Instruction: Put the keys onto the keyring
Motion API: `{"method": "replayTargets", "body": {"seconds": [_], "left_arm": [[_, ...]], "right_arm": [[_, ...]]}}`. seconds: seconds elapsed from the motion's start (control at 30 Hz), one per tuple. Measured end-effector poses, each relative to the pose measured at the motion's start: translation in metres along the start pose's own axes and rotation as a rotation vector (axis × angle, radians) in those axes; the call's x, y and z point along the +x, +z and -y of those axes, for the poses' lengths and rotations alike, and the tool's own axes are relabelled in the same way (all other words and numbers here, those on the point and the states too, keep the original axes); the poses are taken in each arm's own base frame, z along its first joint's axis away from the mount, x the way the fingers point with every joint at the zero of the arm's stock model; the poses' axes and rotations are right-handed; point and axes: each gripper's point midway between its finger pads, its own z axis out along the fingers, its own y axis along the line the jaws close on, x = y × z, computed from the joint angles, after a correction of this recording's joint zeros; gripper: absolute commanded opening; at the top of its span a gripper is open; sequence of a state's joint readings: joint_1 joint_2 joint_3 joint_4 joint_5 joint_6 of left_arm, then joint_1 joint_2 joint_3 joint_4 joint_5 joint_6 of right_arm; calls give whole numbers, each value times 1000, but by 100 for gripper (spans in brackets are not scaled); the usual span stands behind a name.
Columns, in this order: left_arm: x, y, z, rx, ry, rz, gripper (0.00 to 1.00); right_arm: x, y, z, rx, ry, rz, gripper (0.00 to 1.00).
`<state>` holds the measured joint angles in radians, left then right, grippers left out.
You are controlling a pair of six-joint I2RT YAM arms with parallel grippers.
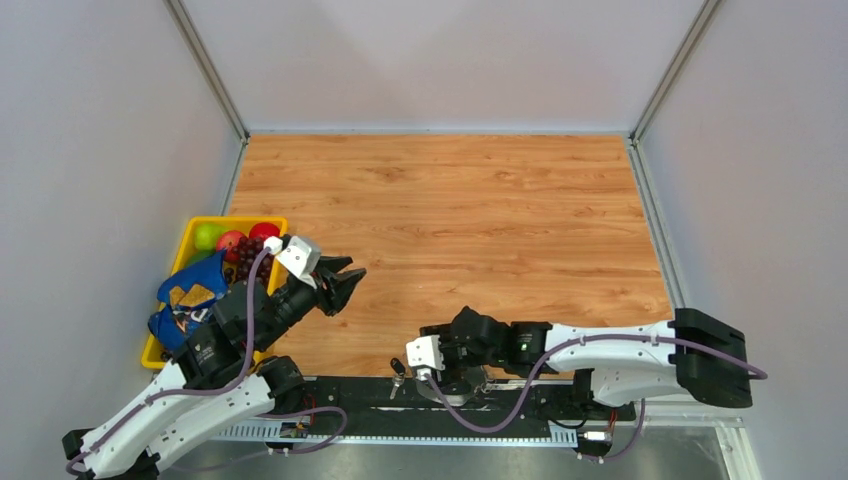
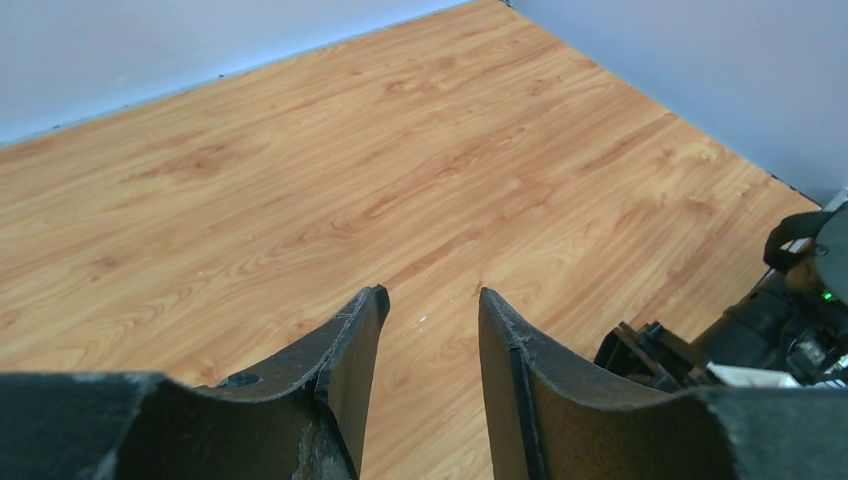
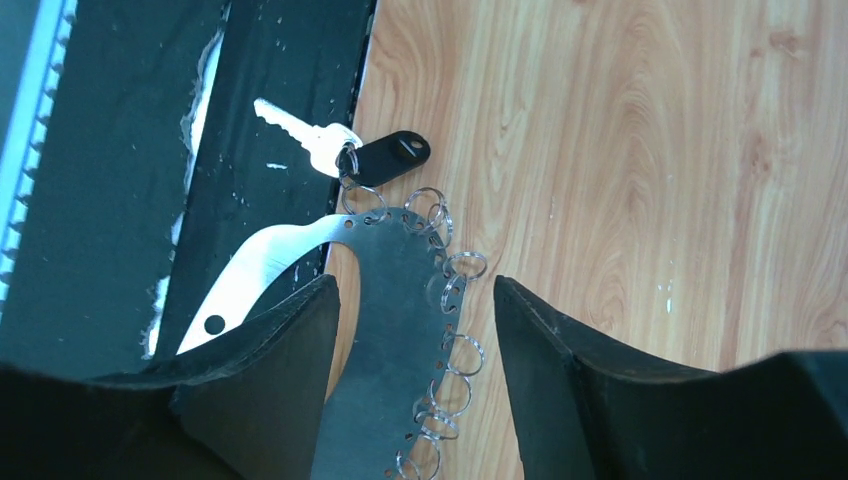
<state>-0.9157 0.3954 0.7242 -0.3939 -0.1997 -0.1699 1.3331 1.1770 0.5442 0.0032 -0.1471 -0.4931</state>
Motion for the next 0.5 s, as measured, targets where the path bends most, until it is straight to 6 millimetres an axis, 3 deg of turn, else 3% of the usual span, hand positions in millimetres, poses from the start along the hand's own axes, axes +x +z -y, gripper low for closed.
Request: {"method": "replayTargets", "body": {"seconds": [0.5], "left_arm": [[1, -4, -4, -19, -9, 5, 50]], "right_arm": [[17, 41, -13, -196, -174, -124, 49]]}}
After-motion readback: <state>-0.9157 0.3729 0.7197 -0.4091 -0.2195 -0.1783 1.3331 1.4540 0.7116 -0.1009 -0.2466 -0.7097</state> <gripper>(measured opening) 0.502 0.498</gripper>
